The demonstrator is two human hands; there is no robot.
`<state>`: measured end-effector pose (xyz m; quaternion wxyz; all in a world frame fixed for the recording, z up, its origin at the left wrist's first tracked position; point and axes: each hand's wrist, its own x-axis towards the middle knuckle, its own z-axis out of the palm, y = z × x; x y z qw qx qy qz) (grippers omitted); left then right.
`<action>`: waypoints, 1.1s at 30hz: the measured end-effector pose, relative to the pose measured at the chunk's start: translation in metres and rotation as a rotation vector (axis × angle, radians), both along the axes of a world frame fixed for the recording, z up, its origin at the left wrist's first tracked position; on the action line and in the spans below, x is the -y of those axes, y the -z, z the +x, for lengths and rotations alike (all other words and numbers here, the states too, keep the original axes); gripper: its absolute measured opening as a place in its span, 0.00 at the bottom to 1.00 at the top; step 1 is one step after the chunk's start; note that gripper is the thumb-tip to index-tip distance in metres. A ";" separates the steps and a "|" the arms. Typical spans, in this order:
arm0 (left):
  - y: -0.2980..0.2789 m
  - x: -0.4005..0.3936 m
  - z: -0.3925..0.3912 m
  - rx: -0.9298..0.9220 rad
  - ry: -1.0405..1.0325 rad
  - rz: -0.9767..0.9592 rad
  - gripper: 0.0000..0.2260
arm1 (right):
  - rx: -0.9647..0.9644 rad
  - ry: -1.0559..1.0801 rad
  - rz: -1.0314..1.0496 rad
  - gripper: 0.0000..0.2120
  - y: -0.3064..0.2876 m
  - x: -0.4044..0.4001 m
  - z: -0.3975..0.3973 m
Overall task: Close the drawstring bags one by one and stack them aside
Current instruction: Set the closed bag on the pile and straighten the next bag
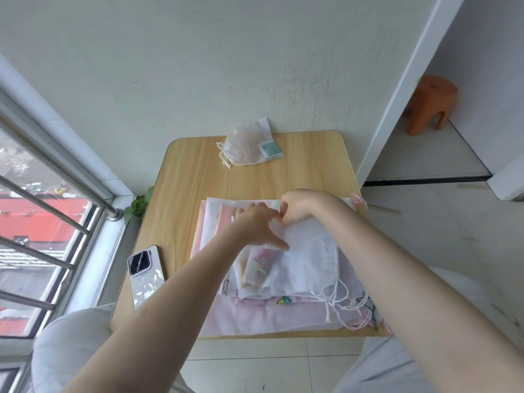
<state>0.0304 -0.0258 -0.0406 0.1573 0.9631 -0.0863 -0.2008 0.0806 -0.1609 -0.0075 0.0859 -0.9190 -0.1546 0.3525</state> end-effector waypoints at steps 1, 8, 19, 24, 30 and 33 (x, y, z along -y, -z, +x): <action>0.001 0.002 -0.002 -0.017 0.024 0.019 0.36 | 0.010 0.004 0.006 0.07 0.000 0.003 -0.002; 0.008 0.010 -0.007 0.262 -0.131 -0.121 0.08 | 0.100 0.134 0.255 0.21 0.002 0.019 -0.012; -0.006 -0.080 -0.013 0.520 -0.540 -0.200 0.05 | 0.540 0.198 0.363 0.08 -0.001 0.001 -0.017; -0.030 -0.075 -0.017 0.429 -0.294 -0.345 0.20 | 0.572 0.133 0.488 0.04 -0.010 -0.036 -0.017; -0.057 -0.078 -0.015 0.383 -0.699 -0.886 0.06 | 0.392 0.262 0.651 0.08 -0.031 -0.031 -0.007; -0.058 -0.091 -0.016 0.231 -0.794 -1.015 0.06 | 0.226 0.395 0.815 0.18 -0.035 -0.016 0.000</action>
